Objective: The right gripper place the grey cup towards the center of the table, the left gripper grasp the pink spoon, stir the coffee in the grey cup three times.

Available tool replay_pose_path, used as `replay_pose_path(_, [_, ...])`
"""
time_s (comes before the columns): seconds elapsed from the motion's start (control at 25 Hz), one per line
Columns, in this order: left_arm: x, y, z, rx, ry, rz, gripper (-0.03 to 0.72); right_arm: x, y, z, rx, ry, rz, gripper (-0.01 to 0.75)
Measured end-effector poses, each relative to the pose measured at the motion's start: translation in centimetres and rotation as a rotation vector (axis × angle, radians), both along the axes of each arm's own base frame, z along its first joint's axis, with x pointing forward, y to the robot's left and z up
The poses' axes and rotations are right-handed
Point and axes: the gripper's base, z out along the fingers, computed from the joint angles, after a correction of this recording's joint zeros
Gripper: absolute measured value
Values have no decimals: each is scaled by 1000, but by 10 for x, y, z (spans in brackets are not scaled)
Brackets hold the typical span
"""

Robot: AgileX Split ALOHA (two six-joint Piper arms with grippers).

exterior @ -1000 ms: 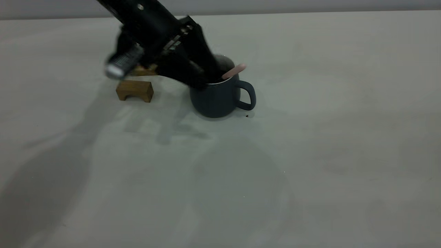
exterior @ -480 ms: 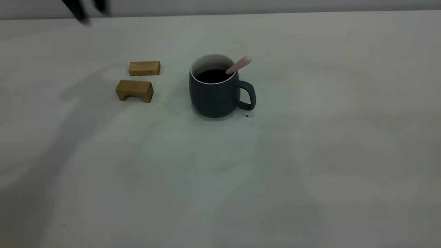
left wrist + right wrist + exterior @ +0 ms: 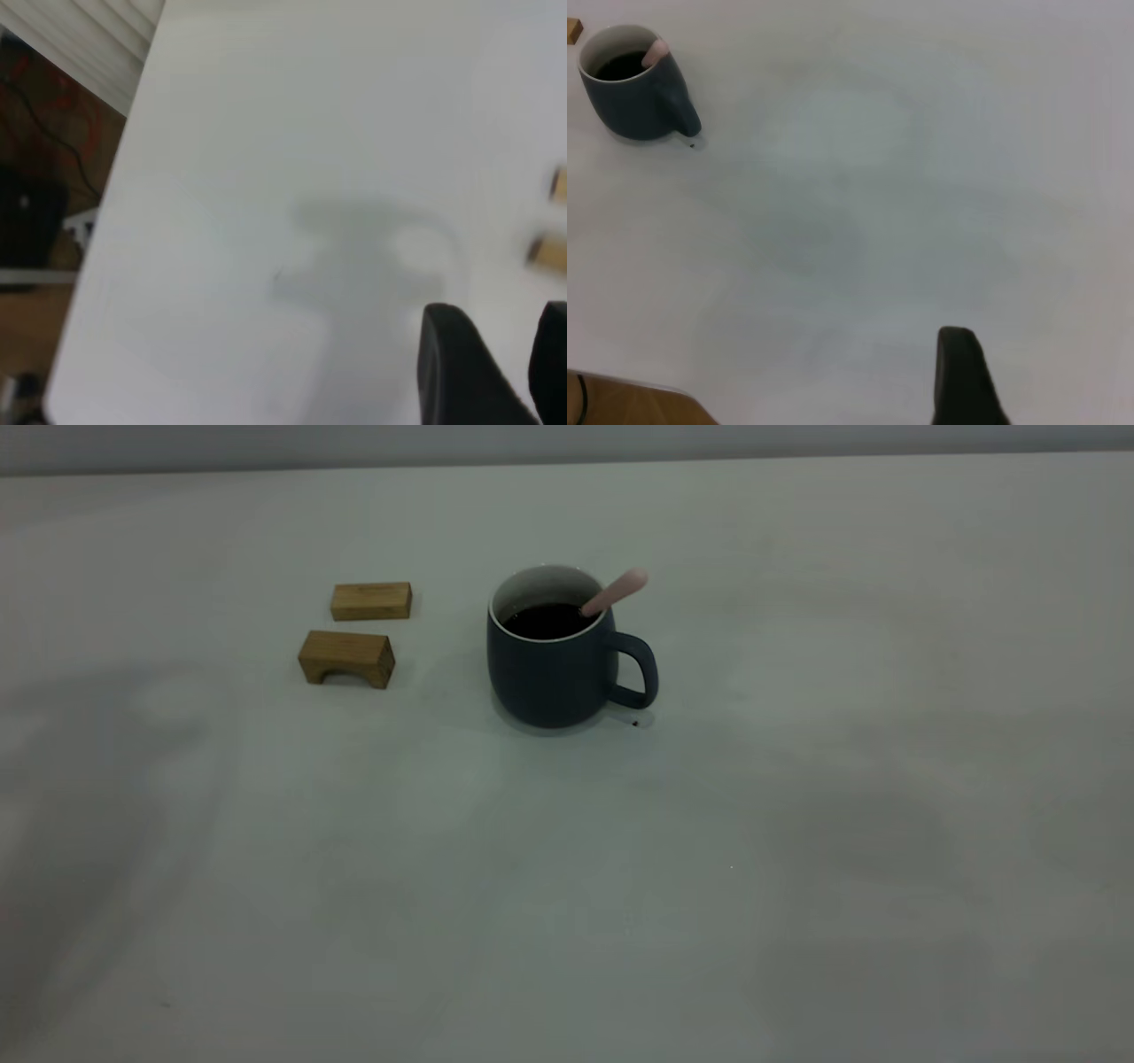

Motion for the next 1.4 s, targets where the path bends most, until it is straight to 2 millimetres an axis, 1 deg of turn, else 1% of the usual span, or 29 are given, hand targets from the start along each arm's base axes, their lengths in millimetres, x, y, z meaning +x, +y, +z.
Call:
replay_pose_path(0.04, [-17,3,-1,2,-10,-36,270,0,0,0,0,0,0,491])
replay_pose_path(0.08, [-31,6,-6,6,-12,-66,269,0,0,0,0,0,0,491])
replay_pose_path(0.12, [-48,9,-5,9,-46,-97,269,0,0,0,0,0,0,491])
replay_pose_path(0.2, [-82,16,-14,14,-94,-145,264,0,0,0,0,0,0,491])
replay_pose_path(0.24, [-96,19,-22,16,-103,-162,261,0,0,0,0,0,0,491])
replay_pose_path(0.28, [-112,22,-25,7,-136,-174,260,0,0,0,0,0,0,491])
replay_pose_path(0.32, [-128,25,-31,-3,-150,-181,260,0,0,0,0,0,0,491])
replay_pose_path(0.48, [-183,33,-61,-69,-176,-210,260,0,0,0,0,0,0,491])
replay_pose_path(0.6, [-216,37,-79,-87,-184,-256,260,0,0,0,0,0,0,491])
replay_pose_path(0.76, [-249,40,-100,-112,-177,-309,260,0,0,0,0,0,0,491])
replay_pose_path(0.92, [-268,41,-119,-162,-199,-306,260,0,0,0,0,0,0,491])
replay_pose_path(1.2, [-291,42,-130,-132,-253,-166,260,0,0,0,0,0,0,491])
replay_pose_path(1.4, [-305,36,-132,-118,-330,-223,260,0,0,0,0,0,0,491])
